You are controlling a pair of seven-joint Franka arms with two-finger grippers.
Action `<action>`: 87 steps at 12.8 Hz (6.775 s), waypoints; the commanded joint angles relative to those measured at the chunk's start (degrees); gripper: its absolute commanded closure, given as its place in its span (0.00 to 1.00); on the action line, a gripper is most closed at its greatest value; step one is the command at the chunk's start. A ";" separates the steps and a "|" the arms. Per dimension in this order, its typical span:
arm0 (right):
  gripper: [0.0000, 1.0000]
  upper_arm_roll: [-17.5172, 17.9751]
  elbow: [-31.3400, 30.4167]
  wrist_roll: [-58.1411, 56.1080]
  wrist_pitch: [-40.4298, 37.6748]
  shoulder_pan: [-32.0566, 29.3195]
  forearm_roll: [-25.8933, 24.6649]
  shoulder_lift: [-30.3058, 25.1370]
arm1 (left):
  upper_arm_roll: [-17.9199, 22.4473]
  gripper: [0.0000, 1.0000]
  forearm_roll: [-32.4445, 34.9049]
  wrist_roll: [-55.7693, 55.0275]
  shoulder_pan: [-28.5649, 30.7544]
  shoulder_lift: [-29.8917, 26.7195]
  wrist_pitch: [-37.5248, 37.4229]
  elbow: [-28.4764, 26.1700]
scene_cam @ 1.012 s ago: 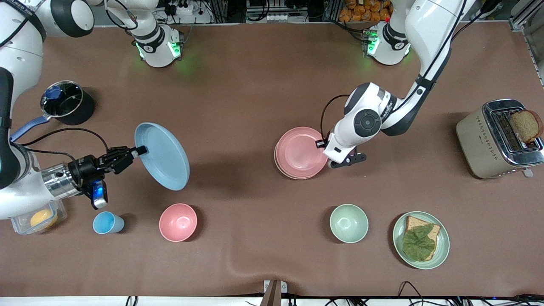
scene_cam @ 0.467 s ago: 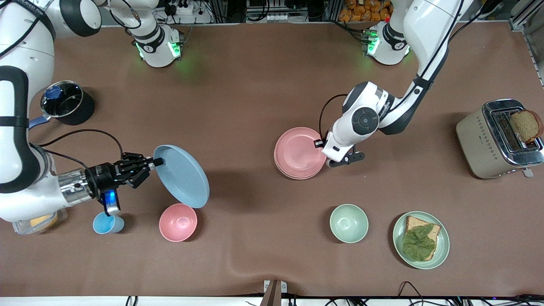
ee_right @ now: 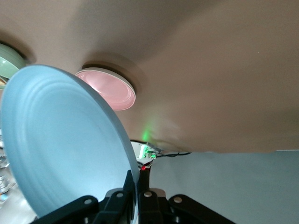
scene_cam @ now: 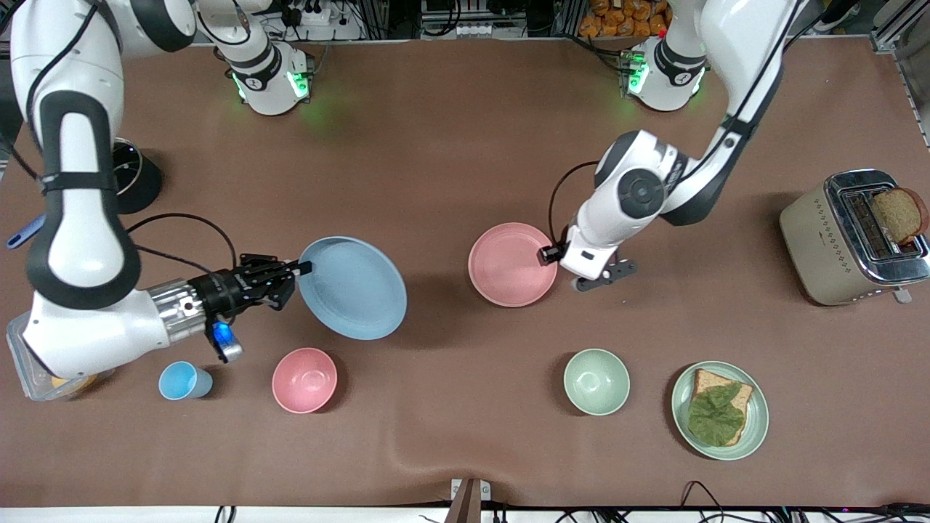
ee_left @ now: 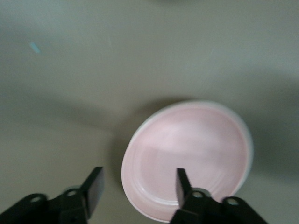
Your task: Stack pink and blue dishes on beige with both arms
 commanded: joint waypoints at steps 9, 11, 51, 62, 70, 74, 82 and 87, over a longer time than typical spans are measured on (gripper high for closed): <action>1.00 -0.16 -0.97 3.07 13.83 17.76 -11.52 -6.91 | 0.25 0.00 5.28 29.78 19.50 -13.84 -38.48 24.02; 1.00 -0.33 -1.93 6.93 19.10 22.67 -14.14 -6.91 | 3.99 0.00 5.28 31.02 18.13 -14.28 -39.91 24.20; 1.00 -0.24 -30.24 13.98 60.52 39.48 -20.66 -6.57 | 17.83 0.00 -1.75 39.11 10.20 -16.66 -40.53 20.42; 1.00 -0.42 -30.07 13.98 60.88 39.13 -21.80 -5.68 | 17.91 0.00 -1.84 39.11 10.11 -16.04 -39.03 19.98; 0.00 -0.42 -29.54 14.86 59.65 38.26 -21.81 -6.73 | 17.83 0.00 -1.84 39.11 10.11 -15.95 -38.42 19.63; 0.00 -0.51 -27.43 11.72 47.37 33.09 -22.07 -10.86 | 17.83 0.00 -1.84 39.11 10.11 -15.87 -38.42 19.81; 0.00 -0.77 -27.78 -22.09 24.07 14.55 -30.94 -18.51 | 16.86 0.00 -3.77 38.58 9.32 -15.08 -38.42 19.81; 0.00 -0.77 -29.70 -49.26 22.38 0.65 -37.00 -22.45 | 16.86 0.00 -3.77 40.25 9.32 -14.99 -40.44 19.98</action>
